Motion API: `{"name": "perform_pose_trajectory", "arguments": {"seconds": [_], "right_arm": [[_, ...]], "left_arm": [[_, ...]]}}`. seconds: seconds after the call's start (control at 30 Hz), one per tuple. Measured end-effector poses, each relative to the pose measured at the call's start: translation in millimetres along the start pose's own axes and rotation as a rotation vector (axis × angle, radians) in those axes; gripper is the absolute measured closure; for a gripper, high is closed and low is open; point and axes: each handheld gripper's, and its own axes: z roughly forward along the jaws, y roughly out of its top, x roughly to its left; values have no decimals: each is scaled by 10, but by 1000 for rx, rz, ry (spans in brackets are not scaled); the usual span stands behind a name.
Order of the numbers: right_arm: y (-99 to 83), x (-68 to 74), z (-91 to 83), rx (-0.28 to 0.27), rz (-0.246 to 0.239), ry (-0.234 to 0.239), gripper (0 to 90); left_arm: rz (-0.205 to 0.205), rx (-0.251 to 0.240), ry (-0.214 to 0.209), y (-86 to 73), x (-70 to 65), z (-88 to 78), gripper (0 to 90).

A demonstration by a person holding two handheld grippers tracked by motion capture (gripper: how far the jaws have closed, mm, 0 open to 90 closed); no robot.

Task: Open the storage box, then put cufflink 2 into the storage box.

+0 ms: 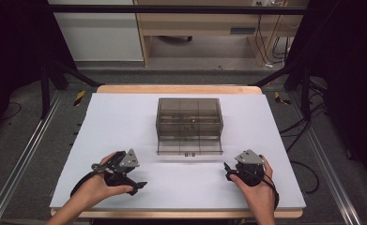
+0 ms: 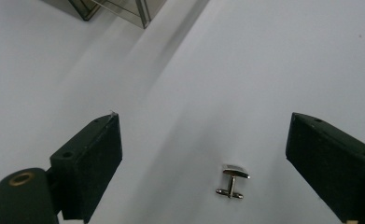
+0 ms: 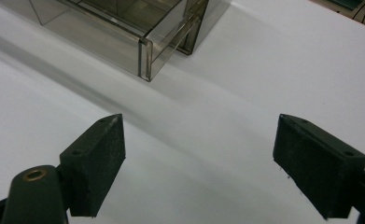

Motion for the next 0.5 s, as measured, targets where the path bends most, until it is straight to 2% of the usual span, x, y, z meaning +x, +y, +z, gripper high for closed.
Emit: {"name": "perform_pose_trajectory", "arguments": {"seconds": [0.03, 0.2, 0.33, 0.5], "right_arm": [[-1, 2, 6, -3, -15, -1, 172], [16, 24, -6, -13, -20, -16, 174], [15, 40, -7, -13, -26, -15, 175], [19, 34, -16, -18, -29, -28, 177]], "left_arm": [[4, 6, -9, 3, -13, -21, 121], [25, 28, -39, -2, -45, -58, 184], [20, 35, -58, -18, -41, -65, 215], [23, 57, -92, -34, -38, -70, 295]]}}
